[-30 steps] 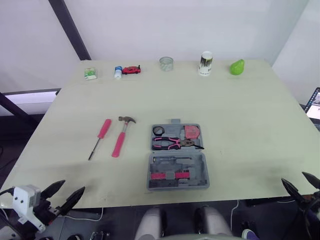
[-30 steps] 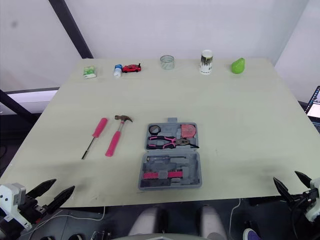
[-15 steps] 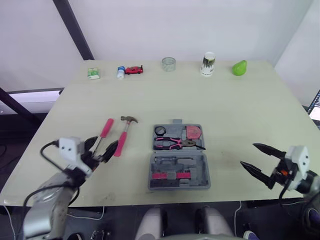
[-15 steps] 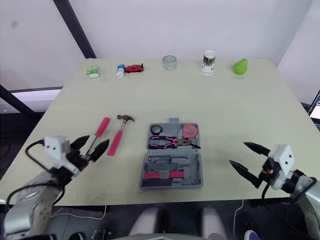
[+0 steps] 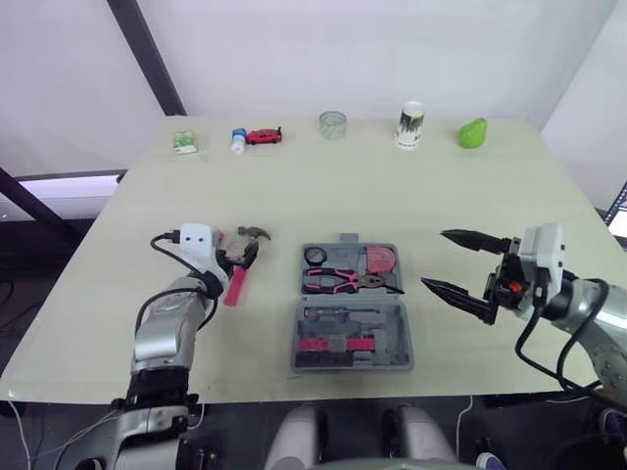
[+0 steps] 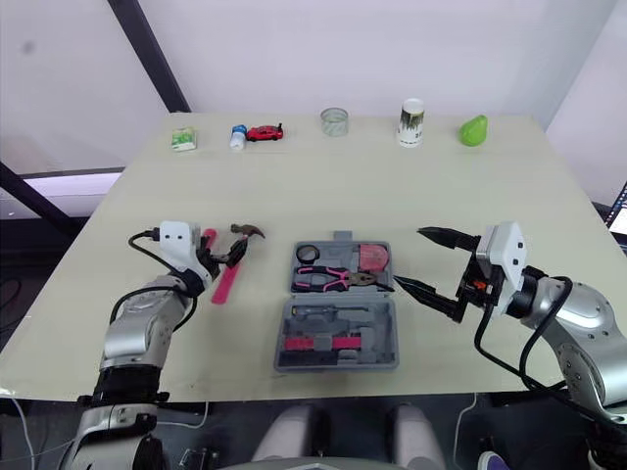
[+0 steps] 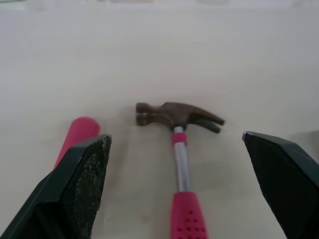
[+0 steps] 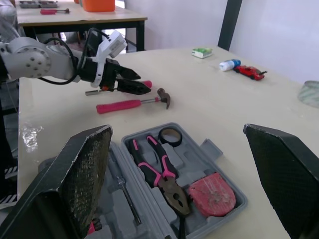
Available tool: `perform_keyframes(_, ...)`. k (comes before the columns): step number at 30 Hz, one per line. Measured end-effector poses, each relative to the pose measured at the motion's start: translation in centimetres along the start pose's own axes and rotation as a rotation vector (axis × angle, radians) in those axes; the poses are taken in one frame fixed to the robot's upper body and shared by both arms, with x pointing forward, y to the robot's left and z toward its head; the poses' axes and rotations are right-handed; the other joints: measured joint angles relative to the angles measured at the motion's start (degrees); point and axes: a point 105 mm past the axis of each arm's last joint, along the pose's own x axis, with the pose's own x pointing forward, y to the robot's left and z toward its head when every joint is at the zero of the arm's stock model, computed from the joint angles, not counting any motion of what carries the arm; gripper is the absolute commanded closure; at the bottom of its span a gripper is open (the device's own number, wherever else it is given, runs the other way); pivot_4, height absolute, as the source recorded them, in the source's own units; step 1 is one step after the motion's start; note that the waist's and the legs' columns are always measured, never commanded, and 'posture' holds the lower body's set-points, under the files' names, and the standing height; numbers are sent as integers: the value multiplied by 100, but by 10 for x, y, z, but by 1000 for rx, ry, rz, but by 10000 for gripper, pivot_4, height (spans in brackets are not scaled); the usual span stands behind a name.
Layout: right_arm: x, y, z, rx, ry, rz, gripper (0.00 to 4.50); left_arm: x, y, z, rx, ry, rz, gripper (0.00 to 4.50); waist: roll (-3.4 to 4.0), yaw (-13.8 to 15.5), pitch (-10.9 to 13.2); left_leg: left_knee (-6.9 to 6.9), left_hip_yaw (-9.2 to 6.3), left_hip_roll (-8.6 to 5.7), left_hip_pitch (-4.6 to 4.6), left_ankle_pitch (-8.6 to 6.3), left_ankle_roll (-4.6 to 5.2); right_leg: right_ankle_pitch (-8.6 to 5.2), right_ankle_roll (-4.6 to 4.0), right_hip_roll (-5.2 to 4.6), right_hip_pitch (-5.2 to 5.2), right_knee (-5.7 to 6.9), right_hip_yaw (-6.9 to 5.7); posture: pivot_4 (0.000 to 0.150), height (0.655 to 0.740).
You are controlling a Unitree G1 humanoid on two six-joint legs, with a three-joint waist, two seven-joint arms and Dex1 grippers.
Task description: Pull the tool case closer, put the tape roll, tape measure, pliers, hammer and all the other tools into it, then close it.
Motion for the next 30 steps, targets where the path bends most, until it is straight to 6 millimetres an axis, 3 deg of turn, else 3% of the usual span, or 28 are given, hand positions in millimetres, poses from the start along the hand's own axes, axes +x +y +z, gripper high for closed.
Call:
perform_keyframes(6, 5, 1, 0, 2, -2, 10, 582, 24, -7, -7, -14, 72, -18, 0, -3, 31, 2, 5, -9, -12, -18, 0, 0, 1, 2, -1, -10, 1, -12, 1500, 7400)
perform_keyframes(19, 8, 4, -6, 20, 0, -1, 582, 51, -16, -3, -12, 158, -33, 0, -3, 22, 2, 6, -8, -17, -22, 1, 0, 2, 3, 0, -18, 9, -9, 1500, 7400)
perform_keyframes(22, 8, 6, -7, 23, 2, 5, 0, 52, -16, -3, -14, 160, -31, 8245, -3, 25, 1, 6, -9, -17, -22, 1, 0, 2, 3, -1, -18, 8, -10, 1500, 7400)
perform_keyframes(29, 7, 8, -9, 23, 12, 12, 0, 47, -11, -8, 11, 172, -11, 44364, -2, 34, 1, 6, -8, -13, -23, 1, 0, 2, 3, -4, -18, 8, -9, 1500, 7400)
perform_keyframes(30, 7, 8, -9, 22, 12, 12, 0, 46, -12, -8, 12, 173, -13, 44783, -2, 34, 1, 6, -8, -13, -23, 1, 0, 2, 3, -5, -18, 7, -8, 1500, 7400)
